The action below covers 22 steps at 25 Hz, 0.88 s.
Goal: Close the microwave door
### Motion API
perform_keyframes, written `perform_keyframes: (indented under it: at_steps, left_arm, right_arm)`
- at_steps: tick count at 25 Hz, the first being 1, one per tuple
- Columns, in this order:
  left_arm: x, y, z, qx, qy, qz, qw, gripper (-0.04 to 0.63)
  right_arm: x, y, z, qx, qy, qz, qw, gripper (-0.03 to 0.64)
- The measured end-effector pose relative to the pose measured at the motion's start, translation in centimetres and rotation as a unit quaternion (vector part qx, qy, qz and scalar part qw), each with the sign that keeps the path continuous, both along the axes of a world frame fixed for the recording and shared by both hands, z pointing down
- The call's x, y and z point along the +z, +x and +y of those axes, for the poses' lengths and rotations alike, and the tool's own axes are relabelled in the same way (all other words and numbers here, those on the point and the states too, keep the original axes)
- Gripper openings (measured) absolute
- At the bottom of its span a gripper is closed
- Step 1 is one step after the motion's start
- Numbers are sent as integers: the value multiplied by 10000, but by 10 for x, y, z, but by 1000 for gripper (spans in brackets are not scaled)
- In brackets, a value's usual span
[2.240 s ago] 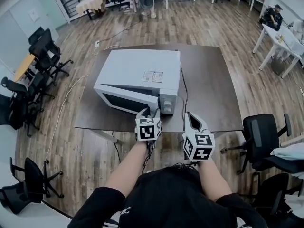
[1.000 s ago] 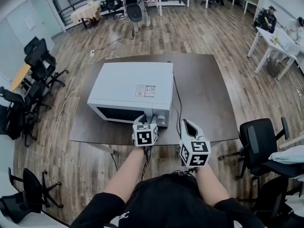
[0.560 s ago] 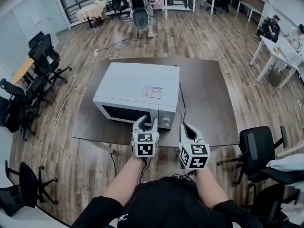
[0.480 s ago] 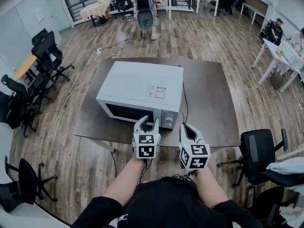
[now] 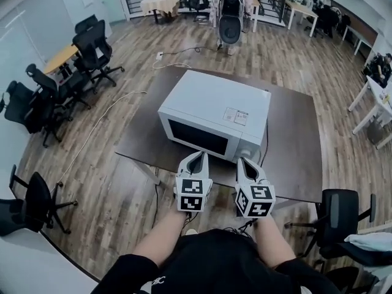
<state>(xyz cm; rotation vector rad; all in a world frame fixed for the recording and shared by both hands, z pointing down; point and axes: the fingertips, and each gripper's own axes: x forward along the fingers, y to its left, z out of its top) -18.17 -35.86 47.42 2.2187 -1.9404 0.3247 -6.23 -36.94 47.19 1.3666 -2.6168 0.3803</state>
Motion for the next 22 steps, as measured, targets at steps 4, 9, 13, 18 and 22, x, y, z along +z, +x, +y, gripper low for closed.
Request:
perform_keyframes:
  at_steps: [4,9,13,18,22]
  left_arm:
    - [1,-29,22,-300,-4,45,9995,11]
    - [1,-58,45,-578,6,116,9983,11]
    - [-2,-70,60,-683,28,130,9976,10]
    - [4,-81,70,-757,-11,150,9970,11]
    - [6,-86,74,-801,-51,137,9967,10]
  right_arm:
    - [1,-26,9,-241,6,-2,9997,9]
    - [0,-52,22,-427,112,4,9990,9]
    - [-1,-67,33,-564,174,132,9982,8]
    - [5,-77,39,-616,122,116,9980,8]
    - [4,-81,42,-631,96,103,9979,8]
